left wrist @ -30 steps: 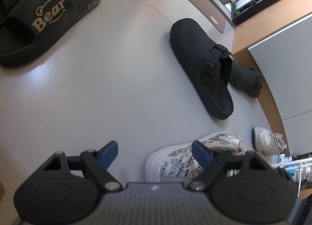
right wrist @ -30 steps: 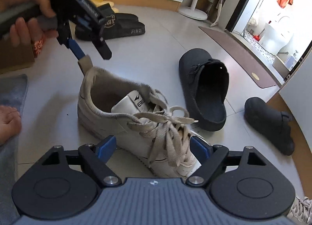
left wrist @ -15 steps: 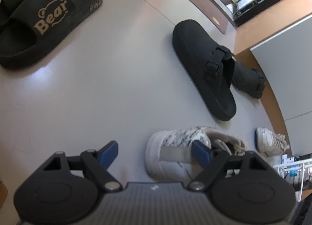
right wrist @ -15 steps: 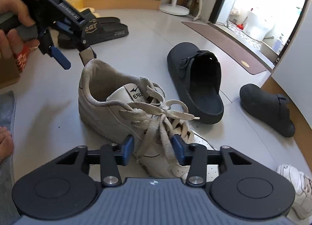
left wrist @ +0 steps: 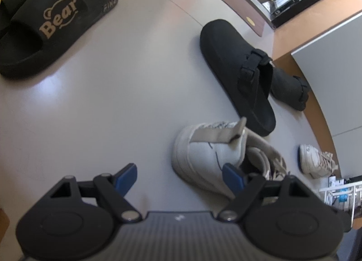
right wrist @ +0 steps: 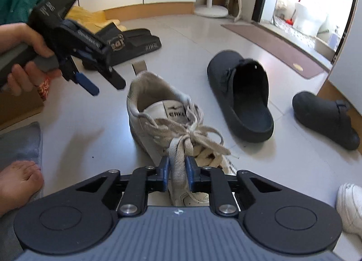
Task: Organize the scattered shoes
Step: 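Carry the patterned sneaker with the right tool beside the black sneakers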
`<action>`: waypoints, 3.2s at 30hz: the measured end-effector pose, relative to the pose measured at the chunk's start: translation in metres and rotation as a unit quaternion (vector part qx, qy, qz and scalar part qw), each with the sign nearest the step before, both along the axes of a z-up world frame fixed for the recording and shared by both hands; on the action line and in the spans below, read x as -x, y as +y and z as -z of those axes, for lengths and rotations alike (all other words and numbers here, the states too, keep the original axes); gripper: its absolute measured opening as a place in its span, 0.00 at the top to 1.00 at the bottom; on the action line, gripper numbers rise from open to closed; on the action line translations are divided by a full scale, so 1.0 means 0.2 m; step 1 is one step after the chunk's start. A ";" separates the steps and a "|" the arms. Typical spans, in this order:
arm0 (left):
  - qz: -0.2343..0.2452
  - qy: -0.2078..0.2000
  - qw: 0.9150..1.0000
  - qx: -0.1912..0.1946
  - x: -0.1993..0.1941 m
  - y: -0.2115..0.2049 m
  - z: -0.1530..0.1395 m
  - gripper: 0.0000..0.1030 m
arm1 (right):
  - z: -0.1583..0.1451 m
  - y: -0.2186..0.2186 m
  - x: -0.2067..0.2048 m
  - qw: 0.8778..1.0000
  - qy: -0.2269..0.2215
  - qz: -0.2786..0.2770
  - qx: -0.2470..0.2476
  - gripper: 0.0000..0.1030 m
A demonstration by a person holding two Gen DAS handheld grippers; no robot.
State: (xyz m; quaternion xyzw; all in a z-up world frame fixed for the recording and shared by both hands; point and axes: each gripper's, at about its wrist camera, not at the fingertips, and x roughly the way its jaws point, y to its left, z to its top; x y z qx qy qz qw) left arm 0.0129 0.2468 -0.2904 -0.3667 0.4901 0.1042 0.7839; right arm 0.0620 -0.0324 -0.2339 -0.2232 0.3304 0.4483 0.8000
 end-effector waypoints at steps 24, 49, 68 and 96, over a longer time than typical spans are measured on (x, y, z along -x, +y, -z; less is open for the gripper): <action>-0.011 -0.008 1.000 0.028 0.02 -0.02 0.03 0.18 | 0.26 0.27 -0.16 0.980 -0.051 -0.110 0.156 0.04; -0.012 -0.038 0.998 0.048 0.06 -0.06 0.10 0.18 | 0.27 0.24 -0.14 0.964 0.136 0.152 0.171 0.14; 0.051 -0.041 0.996 0.056 0.01 -0.14 0.11 0.19 | 0.27 0.09 0.14 0.879 0.206 0.404 0.144 0.15; 0.054 -0.064 0.995 0.059 0.05 -0.17 0.05 0.20 | 0.18 0.01 0.41 0.915 0.141 0.360 0.113 0.12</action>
